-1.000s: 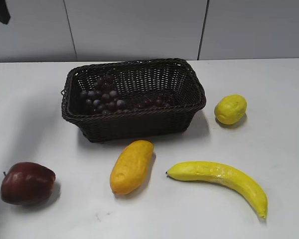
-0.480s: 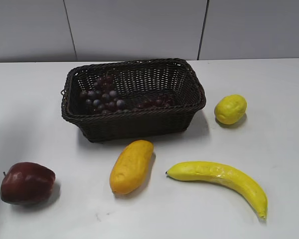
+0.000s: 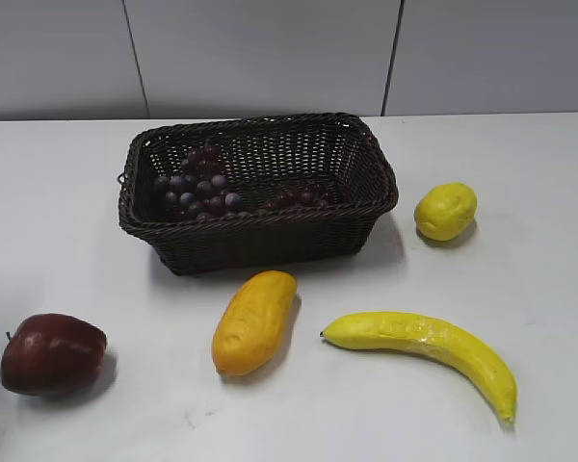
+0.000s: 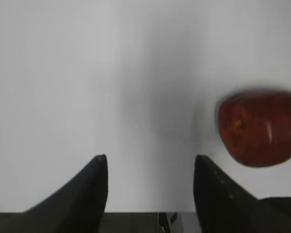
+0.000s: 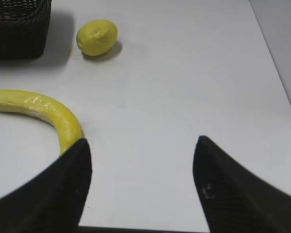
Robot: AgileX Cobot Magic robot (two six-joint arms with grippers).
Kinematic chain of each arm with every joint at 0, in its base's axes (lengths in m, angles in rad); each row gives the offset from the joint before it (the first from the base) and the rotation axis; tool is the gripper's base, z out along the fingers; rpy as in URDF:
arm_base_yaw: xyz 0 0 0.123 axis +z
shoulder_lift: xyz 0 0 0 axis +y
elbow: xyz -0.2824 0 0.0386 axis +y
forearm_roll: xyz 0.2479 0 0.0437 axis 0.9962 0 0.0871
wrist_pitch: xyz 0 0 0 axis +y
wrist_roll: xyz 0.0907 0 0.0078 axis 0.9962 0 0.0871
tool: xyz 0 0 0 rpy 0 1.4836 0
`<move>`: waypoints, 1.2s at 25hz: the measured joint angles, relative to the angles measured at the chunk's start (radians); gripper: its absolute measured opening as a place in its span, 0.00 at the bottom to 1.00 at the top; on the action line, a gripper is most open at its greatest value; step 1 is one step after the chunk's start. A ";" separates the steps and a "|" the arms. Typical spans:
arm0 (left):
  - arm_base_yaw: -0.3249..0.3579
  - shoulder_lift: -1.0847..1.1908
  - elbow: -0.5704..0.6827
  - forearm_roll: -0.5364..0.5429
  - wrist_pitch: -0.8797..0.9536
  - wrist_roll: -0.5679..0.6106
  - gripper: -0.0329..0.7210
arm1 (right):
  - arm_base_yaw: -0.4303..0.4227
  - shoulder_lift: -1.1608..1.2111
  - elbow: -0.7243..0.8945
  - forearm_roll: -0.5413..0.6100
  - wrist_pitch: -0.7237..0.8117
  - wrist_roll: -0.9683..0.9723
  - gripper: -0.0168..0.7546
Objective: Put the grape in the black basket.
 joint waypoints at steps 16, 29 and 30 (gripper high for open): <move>0.000 -0.579 0.349 0.001 -0.072 0.000 0.68 | 0.000 0.000 0.000 0.000 0.000 0.000 0.67; 0.000 -1.052 0.508 0.005 -0.149 0.000 0.66 | 0.000 0.000 0.000 0.000 0.000 0.000 0.67; 0.000 -1.091 0.508 0.005 -0.151 0.000 0.66 | 0.000 0.000 0.000 0.000 0.000 0.000 0.67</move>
